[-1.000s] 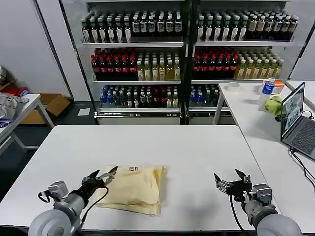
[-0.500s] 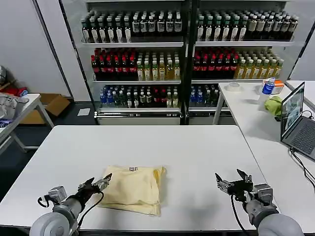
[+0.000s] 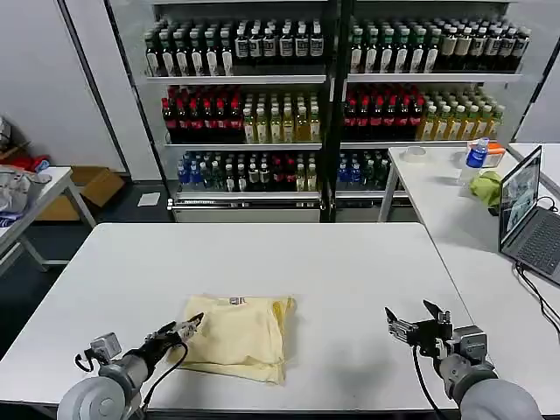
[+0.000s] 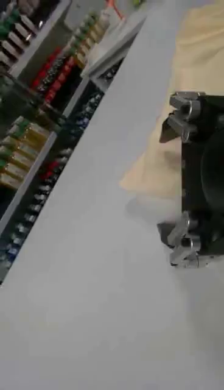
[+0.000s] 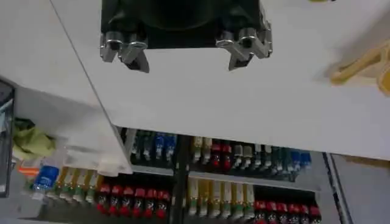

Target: Fold and organize the clothes.

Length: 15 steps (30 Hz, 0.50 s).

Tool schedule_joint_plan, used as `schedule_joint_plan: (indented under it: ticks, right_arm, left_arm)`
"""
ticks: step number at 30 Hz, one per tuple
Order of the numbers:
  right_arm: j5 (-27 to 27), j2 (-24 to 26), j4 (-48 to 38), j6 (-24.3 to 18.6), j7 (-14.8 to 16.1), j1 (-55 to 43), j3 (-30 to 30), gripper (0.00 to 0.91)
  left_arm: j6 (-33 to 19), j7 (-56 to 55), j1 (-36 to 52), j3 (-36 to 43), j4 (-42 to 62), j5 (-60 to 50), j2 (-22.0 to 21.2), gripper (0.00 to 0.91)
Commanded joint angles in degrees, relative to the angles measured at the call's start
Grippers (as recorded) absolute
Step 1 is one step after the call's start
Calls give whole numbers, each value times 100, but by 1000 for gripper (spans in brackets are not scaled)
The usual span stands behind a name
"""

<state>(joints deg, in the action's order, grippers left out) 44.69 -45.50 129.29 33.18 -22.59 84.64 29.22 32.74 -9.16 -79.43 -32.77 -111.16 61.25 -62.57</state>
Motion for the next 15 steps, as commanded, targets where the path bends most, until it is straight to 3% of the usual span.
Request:
schedule_joint_plan:
  ticks: [1, 5, 7, 8, 11, 15]
  right_arm:
    - [2, -10, -9, 1, -10, -16, -15, 907]
    - [4, -7, -14, 0, -15, -20, -8, 907]
    - [5, -3, -15, 0, -16, -17, -4, 907]
    - [5, -3, -16, 1, -18, -18, -1, 907]
    - [5, -12, -10, 0, -23, -15, 6, 907]
    - [5, -22, -5, 1, -26, 3, 20, 907]
  left_arm:
    - [34, 137, 99, 15, 180, 605, -69, 907]
    - [33, 142, 125, 16, 167, 718, -96, 907]
    - [31, 146, 128, 14, 148, 755, -102, 856]
    - [30, 146, 136, 14, 146, 761, -107, 534]
    - [22, 152, 166, 21, 161, 758, -114, 10]
    - [-28, 162, 169, 30, 169, 755, -116, 10]
